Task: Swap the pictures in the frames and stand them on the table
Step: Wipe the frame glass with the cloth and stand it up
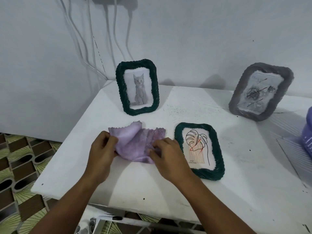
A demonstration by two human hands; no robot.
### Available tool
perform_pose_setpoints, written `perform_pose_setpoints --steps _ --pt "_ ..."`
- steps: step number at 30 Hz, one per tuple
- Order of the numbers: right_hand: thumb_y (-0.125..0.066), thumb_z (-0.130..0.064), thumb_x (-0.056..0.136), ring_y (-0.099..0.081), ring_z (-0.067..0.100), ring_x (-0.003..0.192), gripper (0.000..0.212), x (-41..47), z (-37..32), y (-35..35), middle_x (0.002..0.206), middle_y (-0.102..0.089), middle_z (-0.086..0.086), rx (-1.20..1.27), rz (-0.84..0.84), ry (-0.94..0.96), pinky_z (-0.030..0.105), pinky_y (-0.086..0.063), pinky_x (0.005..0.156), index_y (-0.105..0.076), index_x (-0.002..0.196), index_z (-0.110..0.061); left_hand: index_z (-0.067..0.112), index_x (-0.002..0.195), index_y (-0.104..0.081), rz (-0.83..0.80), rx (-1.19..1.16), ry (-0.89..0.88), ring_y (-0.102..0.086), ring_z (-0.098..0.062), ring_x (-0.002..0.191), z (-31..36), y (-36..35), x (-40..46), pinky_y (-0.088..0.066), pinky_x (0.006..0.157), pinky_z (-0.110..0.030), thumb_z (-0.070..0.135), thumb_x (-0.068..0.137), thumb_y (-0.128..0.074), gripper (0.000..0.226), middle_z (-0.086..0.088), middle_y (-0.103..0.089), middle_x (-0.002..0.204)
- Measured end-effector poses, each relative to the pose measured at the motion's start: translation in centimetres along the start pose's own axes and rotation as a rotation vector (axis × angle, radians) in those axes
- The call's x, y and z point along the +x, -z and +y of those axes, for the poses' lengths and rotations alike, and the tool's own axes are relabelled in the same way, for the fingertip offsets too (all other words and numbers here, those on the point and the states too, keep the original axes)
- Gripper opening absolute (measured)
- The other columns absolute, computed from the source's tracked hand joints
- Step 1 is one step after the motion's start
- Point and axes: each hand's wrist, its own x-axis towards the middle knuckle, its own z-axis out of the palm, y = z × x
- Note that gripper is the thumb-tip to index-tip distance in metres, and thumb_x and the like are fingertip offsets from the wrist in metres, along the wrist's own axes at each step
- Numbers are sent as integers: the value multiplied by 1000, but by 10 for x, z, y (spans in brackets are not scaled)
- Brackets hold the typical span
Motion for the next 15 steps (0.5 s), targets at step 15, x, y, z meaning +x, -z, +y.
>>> perform_pose_setpoints --steps 15 --pt "-36 -27 97 -54 18 105 15 -2 -1 -34 102 -65 -3 -26 59 240 39 -44 89 -50 97 -21 14 89 -46 164 -100 -134 -56 -16 86 -7 -7 -19 -52 77 -37 16 99 -40 11 2 -54 84"
